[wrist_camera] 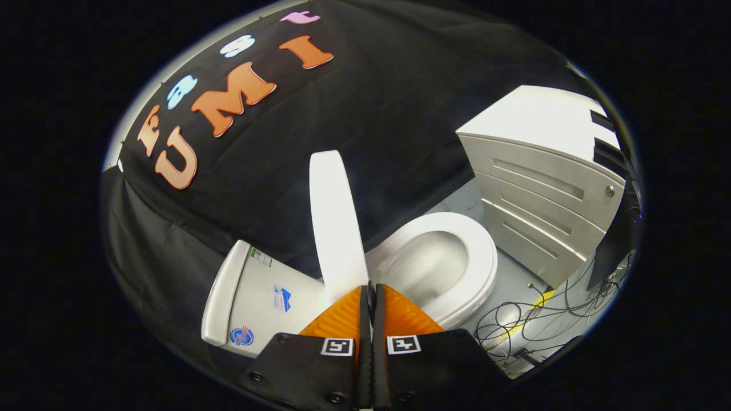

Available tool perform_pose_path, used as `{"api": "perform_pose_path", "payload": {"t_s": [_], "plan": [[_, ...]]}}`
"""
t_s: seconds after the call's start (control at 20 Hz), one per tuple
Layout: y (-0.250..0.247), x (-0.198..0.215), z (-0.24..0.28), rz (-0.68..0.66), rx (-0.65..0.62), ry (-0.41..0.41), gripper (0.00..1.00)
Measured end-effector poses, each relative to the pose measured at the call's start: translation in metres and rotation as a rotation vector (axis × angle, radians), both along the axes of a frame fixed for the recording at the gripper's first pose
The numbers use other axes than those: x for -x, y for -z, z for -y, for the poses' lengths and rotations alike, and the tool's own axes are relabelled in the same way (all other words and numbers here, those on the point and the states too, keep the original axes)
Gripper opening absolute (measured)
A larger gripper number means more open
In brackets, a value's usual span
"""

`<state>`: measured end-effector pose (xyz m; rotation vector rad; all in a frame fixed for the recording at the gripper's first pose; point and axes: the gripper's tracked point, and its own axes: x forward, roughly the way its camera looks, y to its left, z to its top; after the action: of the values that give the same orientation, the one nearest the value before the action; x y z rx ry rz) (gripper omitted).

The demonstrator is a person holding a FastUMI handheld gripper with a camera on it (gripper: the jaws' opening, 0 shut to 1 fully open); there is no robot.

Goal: Open the toilet lid.

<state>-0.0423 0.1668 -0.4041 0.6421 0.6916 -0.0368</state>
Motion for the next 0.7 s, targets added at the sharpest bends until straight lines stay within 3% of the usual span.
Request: {"api": "perform_pose_path", "payload": {"t_s": [0.7], "plan": [[-0.051,0.006,-0.095,0.096,0.195,-0.204,0.08]]}}
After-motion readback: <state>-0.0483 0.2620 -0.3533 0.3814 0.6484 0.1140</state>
